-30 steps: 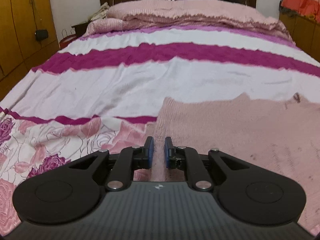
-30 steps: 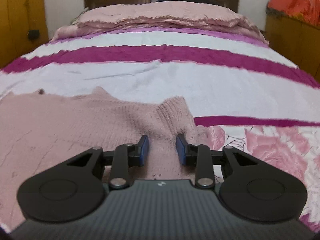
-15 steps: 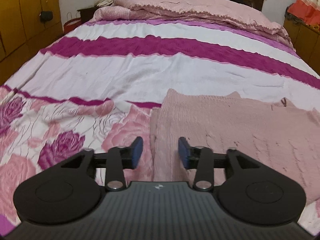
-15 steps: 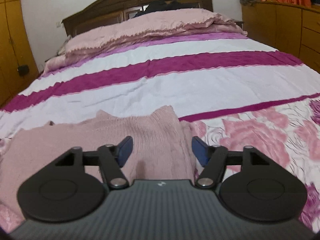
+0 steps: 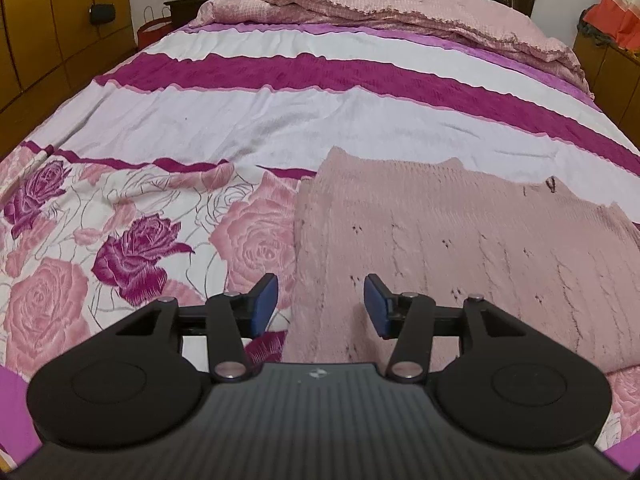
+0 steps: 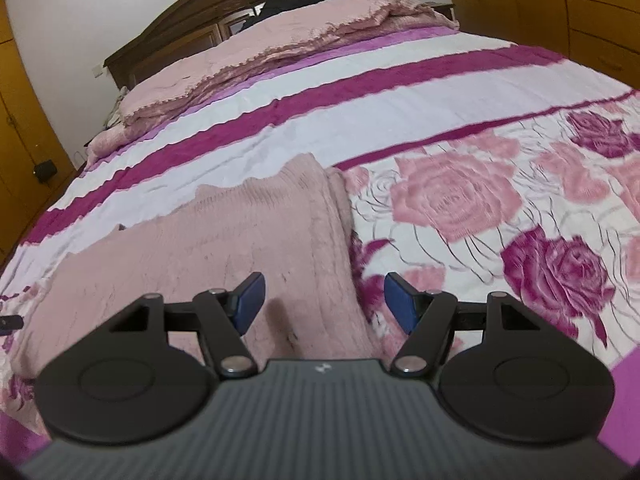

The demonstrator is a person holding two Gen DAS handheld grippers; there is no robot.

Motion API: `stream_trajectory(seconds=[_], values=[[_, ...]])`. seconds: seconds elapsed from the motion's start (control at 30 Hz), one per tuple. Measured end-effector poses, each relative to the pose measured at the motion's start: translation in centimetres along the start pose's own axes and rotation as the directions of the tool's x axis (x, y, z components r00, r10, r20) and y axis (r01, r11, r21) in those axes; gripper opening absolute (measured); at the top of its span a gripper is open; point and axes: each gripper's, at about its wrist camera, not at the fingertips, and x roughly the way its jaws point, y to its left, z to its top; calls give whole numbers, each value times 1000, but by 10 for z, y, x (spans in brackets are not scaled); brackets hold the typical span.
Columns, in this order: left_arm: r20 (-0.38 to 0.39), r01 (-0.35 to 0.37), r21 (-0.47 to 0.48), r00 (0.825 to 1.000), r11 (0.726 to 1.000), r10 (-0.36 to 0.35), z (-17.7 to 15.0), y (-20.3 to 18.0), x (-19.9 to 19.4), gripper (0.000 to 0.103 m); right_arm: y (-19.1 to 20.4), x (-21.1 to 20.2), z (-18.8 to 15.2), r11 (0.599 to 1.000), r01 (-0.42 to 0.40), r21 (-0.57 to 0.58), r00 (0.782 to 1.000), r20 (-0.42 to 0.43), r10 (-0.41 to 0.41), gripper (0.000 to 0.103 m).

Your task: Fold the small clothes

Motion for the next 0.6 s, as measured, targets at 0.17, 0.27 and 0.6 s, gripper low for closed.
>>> stream_trajectory(seconds=[0.17,0.27,0.6], values=[[-8,-5,7,1000,1000,5,-5,-2,-3,58,-1,-2,-3,1000,-5,18,1000,-2,5,68],[-7,-8,7,1000,1000,8,-5,-2,-5,60,1,-3,-3,1000,-10,15,1000,1,10,68],[-7,-10,9,1000,1000,10,-5,-1,-8,63,1,-4,-3,1000,-7,20,1000,-2,7,68]])
